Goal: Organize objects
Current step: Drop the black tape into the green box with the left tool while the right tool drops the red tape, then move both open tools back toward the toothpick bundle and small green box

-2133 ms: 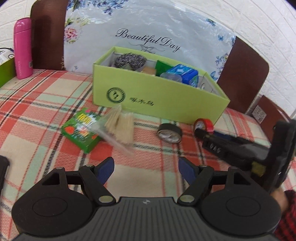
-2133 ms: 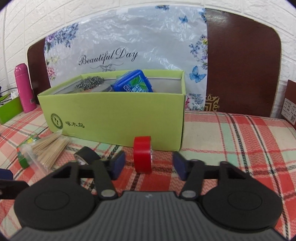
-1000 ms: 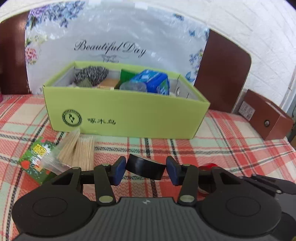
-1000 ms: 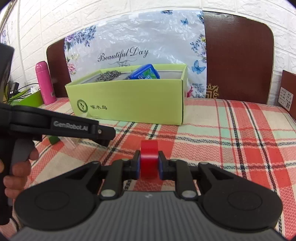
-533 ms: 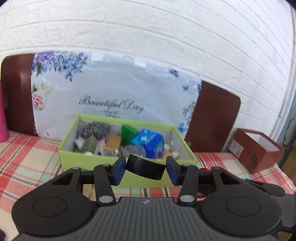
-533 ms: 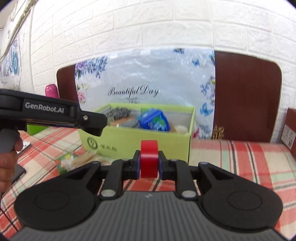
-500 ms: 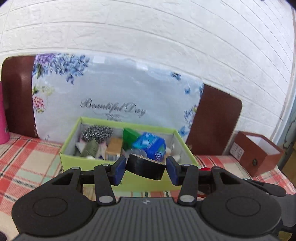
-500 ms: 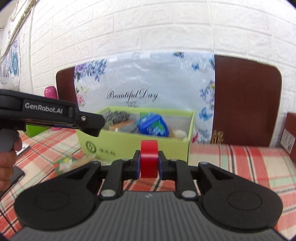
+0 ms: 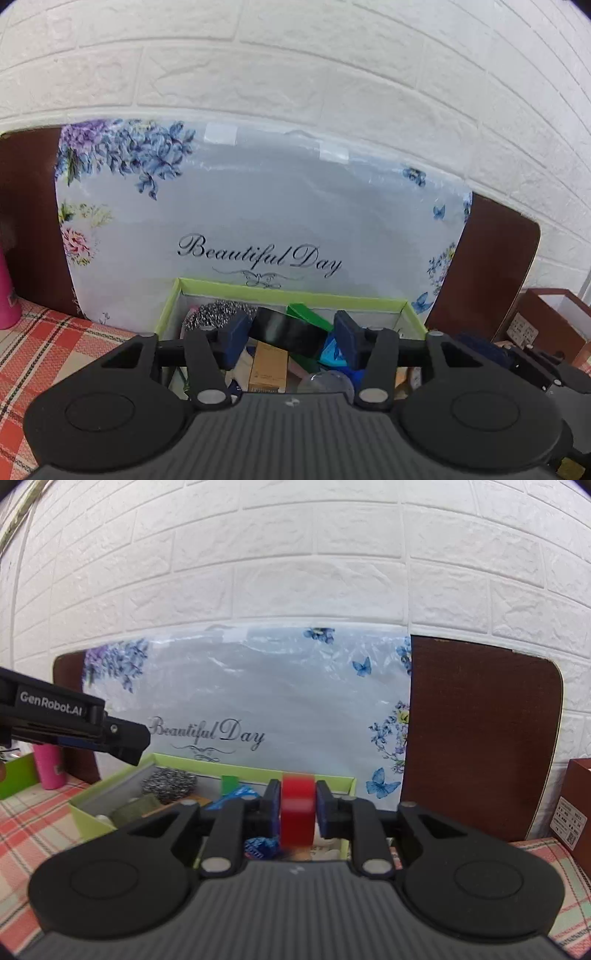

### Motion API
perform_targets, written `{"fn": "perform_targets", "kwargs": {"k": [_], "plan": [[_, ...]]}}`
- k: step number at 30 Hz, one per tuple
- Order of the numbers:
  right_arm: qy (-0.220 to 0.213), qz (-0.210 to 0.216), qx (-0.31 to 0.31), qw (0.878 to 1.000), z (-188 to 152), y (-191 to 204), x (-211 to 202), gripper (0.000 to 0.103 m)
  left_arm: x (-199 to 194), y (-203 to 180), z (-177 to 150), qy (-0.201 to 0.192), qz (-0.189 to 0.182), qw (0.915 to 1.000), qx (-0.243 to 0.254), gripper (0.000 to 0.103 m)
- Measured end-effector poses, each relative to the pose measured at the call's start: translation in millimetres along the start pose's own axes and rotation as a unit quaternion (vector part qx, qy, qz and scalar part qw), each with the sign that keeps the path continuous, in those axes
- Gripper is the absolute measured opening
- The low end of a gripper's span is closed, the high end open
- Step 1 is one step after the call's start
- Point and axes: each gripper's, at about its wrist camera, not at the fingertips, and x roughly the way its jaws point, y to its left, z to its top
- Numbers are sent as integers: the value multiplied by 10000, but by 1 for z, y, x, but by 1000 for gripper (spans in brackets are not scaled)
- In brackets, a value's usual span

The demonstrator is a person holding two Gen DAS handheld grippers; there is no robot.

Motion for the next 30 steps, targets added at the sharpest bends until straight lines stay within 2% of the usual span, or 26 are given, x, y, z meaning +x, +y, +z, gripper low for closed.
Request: {"fn": "perform_targets", "kwargs": {"k": [1,2,4,7,8,13,15,17,20,30], "plan": [[107,-65,-60,9999,-5,1,5,57,4,2,-6,127,54,9999,-2,76],[194,-144,-87,9997,-11,1,7,64,4,4,-14,183,114,9998,-30,77],[152,-182,-95,9997,-23,0,0,66,-4,9,-29,160,99,9998,-96,77],[98,-334,20,9994,-39,-3,-13,89,-20,12,-45,42,151,9997,-168,77],[110,-381,101,9992,-44,-4,-16,91,-24,13,-49,36,173,9997,-182,77],[513,-211,482,9973,-55,-7,-20,93,-31,17,-54,258,205,9988,-365,77],[511,-178,434,9976,-52,-4,-25,96,-38,16,-52,334,284,9982,-419,77],[420,-131,423,9981,-46,-2,-35,103,-46,12,-50,530,518,9965,-393,79],[364,-57,491,9981,-34,-1,-51,103,-55,9,-51,775,768,9932,-399,80],[500,124,485,9975,-30,9,-92,103,-84,8,-72,950,877,9906,-439,80]]}}
